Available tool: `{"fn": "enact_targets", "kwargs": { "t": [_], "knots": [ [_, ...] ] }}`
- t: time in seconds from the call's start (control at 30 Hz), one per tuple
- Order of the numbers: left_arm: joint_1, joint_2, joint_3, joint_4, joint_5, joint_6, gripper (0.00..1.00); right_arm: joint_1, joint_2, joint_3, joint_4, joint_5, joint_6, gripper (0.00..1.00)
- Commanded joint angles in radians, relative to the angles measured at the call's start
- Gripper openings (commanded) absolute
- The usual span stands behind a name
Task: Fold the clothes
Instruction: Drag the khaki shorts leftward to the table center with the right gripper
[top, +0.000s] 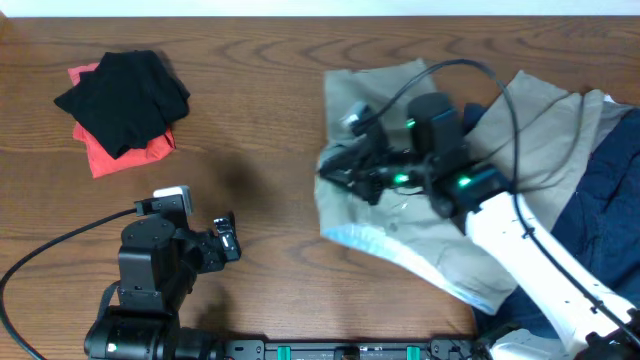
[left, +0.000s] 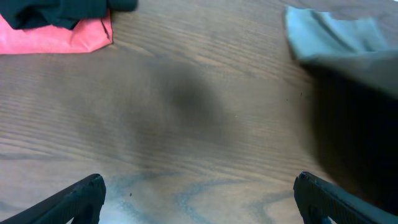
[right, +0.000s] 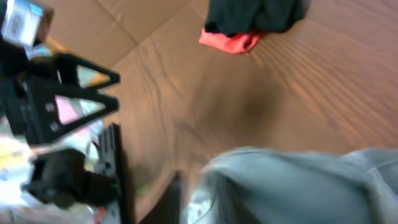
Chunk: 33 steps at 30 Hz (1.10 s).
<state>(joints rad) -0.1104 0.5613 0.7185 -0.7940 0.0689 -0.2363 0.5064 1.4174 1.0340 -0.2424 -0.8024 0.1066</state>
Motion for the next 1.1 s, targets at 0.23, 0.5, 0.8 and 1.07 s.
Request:
{"fn": "enact_targets", "kwargs": {
  "t": [0.23,0.5,0.8,1.07],
  "knots": [
    [-0.002,0.003,0.018,0.017,0.003,-0.082,0.98,0.077,-0.021,0.017,-0.198,0.645,0.154,0.99],
    [-0.002,0.108,-0.003,0.066,0.096,-0.200,0.98,-0.117,-0.021,0.017,-0.461,0.881,0.341,0.99],
    [-0.004,0.478,-0.014,0.093,0.397,-0.200,0.98,-0.283,-0.021,0.017,-0.618,0.881,0.341,0.99],
    [-0.061,0.862,-0.014,0.168,0.500,-0.200,0.98,-0.335,-0.021,0.017,-0.668,0.881,0.341,0.99]
  ]
}}
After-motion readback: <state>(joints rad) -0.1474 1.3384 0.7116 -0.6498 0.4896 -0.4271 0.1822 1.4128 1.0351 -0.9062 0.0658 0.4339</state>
